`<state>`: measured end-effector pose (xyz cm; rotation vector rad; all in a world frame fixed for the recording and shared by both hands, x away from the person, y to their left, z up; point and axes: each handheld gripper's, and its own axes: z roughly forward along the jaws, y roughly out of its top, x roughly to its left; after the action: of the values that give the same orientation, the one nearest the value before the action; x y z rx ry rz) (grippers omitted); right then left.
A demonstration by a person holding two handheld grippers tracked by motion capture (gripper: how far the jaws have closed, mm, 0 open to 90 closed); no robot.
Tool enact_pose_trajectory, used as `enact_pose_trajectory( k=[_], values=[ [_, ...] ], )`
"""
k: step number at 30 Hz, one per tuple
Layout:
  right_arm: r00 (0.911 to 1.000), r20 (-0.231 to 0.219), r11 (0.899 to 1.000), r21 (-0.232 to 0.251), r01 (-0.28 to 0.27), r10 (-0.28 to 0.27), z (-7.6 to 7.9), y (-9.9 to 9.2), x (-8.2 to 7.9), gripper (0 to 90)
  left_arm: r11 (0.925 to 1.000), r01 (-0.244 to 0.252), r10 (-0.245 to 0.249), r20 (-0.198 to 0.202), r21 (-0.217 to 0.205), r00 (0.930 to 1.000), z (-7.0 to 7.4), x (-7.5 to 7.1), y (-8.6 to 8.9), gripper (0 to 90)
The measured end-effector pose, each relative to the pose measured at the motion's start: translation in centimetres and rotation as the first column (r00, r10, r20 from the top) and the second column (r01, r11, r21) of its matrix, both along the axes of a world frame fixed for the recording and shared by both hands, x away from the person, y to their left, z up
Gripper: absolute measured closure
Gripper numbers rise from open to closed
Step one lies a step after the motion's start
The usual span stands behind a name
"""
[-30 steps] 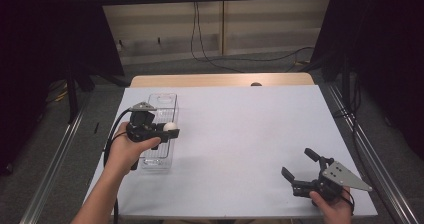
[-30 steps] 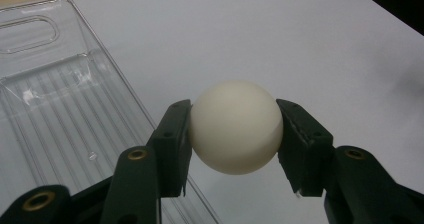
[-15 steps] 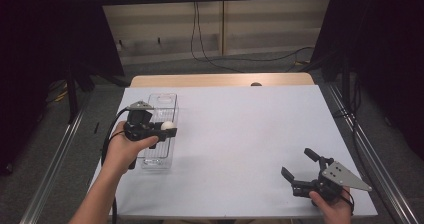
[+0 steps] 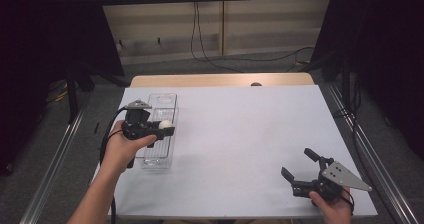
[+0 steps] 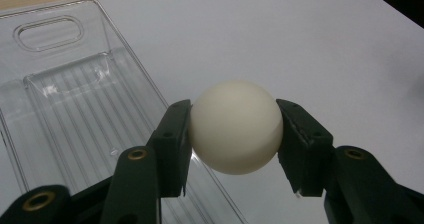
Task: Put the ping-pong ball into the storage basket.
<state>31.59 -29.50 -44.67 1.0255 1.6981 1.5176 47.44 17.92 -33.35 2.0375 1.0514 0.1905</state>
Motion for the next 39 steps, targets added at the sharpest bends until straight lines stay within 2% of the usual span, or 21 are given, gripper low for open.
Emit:
enact_pose_trajectory(
  k=[5, 6, 9, 16, 18, 19, 20, 21, 23, 26, 27, 28, 29, 32, 33, 35, 36, 37, 39],
  values=[
    [1.0000, 0.001, 1.000, -0.002, -0.002, 0.002, 0.0, 0.0, 0.0, 0.8, 0.9999, -0.007, 0.007, 0.006, 0.009, 1.0000, 0.0, 0.2, 0.2, 51.2],
    [1.0000, 0.002, 1.000, -0.002, -0.003, 0.003, 0.0, 0.0, 0.0, 0.8, 0.9997, 0.005, -0.005, 0.009, 0.023, 0.9999, 0.0, 0.4, 0.3, 51.2],
    [1.0000, 0.002, 1.000, -0.002, -0.002, 0.002, 0.0, 0.0, 0.0, 0.8, 0.9995, 0.006, -0.007, 0.009, 0.031, 0.9999, 0.0, 0.5, 0.5, 51.2],
    [1.0000, 0.004, 1.000, -0.003, -0.003, 0.003, 0.0, 0.0, 0.0, 0.8, 0.9997, -0.013, 0.012, 0.008, 0.021, 0.9999, 0.0, 0.7, 0.6, 51.2],
    [1.0000, 0.004, 1.000, -0.003, -0.002, 0.002, 0.0, 0.0, 0.0, 0.8, 0.9996, -0.028, 0.028, 0.009, 0.003, 0.9996, -0.1, 0.7, 0.6, 51.2],
    [1.0000, 0.004, 1.000, -0.003, -0.002, 0.002, 0.0, 0.0, 0.0, 0.8, 0.9997, -0.019, 0.019, 0.009, 0.015, 0.9998, -0.1, 0.8, 0.7, 51.2],
    [1.0000, 0.004, 1.000, -0.003, -0.002, 0.002, 0.0, 0.0, 0.0, 0.8, 0.9995, -0.033, 0.033, 0.009, 0.003, 0.9994, -0.2, 0.8, 0.6, 51.2],
    [1.0000, 0.003, 1.000, -0.003, -0.002, 0.002, 0.0, 0.0, 0.0, 0.7, 0.9996, -0.018, 0.018, 0.008, 0.022, 0.9998, -0.1, 0.9, 0.7, 51.2],
    [1.0000, 0.002, 1.000, -0.002, -0.003, 0.003, 0.0, 0.0, 0.0, 0.8, 0.9996, -0.016, 0.016, 0.006, 0.024, 0.9999, -0.1, 0.9, 0.7, 51.2],
    [1.0000, 0.004, 1.000, 0.000, 0.000, 0.000, 0.0, 0.0, 0.0, 0.8, 0.9994, -0.034, 0.034, 0.010, 0.006, 0.9994, -0.2, 1.0, 0.7, 51.2],
    [1.0000, 0.004, 1.000, -0.002, -0.001, 0.001, 0.0, 0.0, 0.0, 0.8, 0.9995, -0.015, 0.015, 0.008, 0.028, 0.9999, -0.2, 1.1, 0.9, 51.2],
    [1.0000, 0.003, 1.000, 0.001, 0.001, -0.001, 0.0, 0.0, 0.0, 0.8, 0.9993, -0.023, 0.023, 0.012, 0.028, 0.9997, -0.2, 1.2, 0.9, 51.2],
    [1.0000, 0.003, 1.000, 0.002, 0.002, -0.002, 0.0, 0.0, 0.0, 0.8, 0.9990, -0.043, 0.043, 0.012, 0.009, 0.9990, -0.3, 1.2, 0.7, 51.2],
    [1.0000, 0.003, 1.000, 0.002, 0.003, -0.003, 0.0, 0.0, 0.0, 0.9, 0.9987, -0.050, 0.050, 0.012, 0.007, 0.9987, -0.4, 1.3, 0.8, 51.2],
    [1.0000, 0.004, 1.000, 0.000, 0.004, -0.004, 0.0, 0.0, 0.0, 0.9, 0.9989, -0.027, 0.027, 0.016, 0.038, 0.9995, -0.3, 1.4, 1.0, 51.2],
    [1.0000, 0.003, 1.000, 0.002, 0.003, -0.003, 0.0, 0.0, 0.0, 0.9, 0.9994, -0.023, 0.022, 0.007, 0.028, 0.9997, -0.4, 1.5, 1.0, 51.2],
    [1.0000, 0.003, 1.000, -0.001, 0.001, -0.001, 0.0, 0.0, 0.0, 0.8, 0.9990, -0.032, 0.032, 0.010, 0.031, 0.9994, -0.4, 1.5, 0.9, 51.2],
    [1.0000, 0.004, 1.000, 0.002, 0.004, -0.004, 0.0, 0.0, 0.0, 0.8, 0.9988, -0.047, 0.047, 0.012, 0.015, 0.9988, -0.5, 1.5, 0.8, 51.2],
    [1.0000, 0.004, 1.000, 0.002, 0.003, -0.003, 0.0, 0.0, 0.0, 0.8, 0.9987, -0.048, 0.048, 0.012, 0.015, 0.9988, -0.5, 1.5, 0.8, 51.2]
  ],
)
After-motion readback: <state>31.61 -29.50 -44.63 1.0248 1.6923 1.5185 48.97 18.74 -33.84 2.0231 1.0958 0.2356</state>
